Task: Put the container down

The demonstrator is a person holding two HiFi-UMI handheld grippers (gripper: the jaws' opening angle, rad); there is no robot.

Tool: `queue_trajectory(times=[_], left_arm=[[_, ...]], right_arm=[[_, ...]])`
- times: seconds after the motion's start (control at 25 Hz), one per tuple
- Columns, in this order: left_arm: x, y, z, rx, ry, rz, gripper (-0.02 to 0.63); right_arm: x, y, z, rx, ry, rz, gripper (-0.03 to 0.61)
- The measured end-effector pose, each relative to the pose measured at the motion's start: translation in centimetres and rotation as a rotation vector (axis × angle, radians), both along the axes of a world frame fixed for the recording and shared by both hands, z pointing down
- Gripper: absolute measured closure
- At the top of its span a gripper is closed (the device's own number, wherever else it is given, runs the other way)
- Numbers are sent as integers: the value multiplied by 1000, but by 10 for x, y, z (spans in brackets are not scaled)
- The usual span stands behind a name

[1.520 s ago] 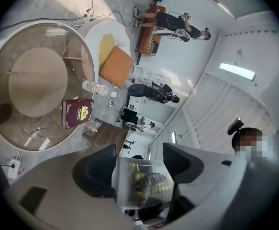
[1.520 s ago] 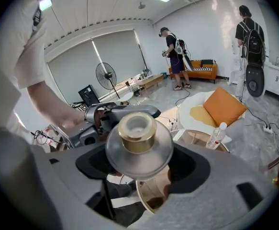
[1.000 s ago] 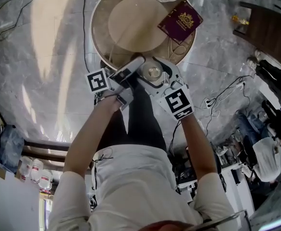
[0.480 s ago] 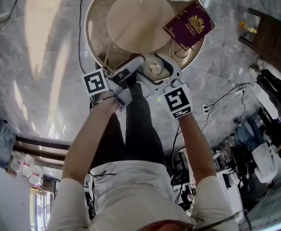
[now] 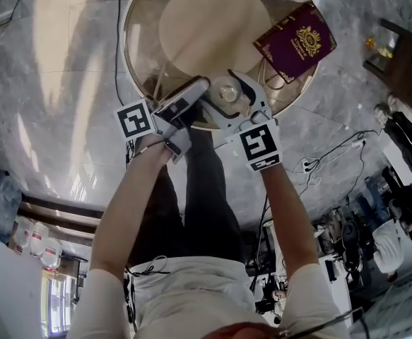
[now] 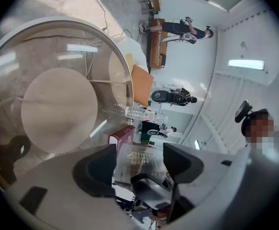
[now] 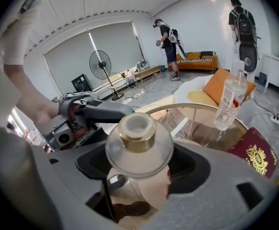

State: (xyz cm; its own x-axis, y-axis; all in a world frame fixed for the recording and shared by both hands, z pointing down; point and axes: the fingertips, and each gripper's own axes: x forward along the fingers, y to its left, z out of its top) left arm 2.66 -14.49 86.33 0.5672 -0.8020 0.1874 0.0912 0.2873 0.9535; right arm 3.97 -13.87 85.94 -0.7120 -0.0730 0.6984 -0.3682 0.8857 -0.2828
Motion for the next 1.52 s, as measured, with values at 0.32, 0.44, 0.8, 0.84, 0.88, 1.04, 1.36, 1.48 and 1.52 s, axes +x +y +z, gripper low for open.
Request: queue_trajectory(times=[0.32,0.44,0.8,0.84,0.88,1.04,1.36,1.48,1.52], left_arm=[[0,4,30,12,-54,66,324],[-4,6,40,-2,-57,60,324],[0,9,53,27,-143,159,324],[0,9,54,27,-140,159,324],[0,9,55,26,-135,157,324],[-2,11,61,19,-127,151,324],[-7,21,67,9,-111,135,324],[-9,26,69,-1,-113,141,324],[-9,28,69,-2,-112,142,324]], right_arm=[[3,-16,48,16,31,56,242],[4,-21,63,26,49,68,242],[4,-40,106,99,123,115,242],[4,-42,109,103,128,117,242],[3,-42,112,109,134,117,242],[0,-44,117,132,150,110,242],[-3,-46,125,197,162,98,242],[-4,-46,125,215,157,106,241],[-4,-46,125,216,156,108,241]])
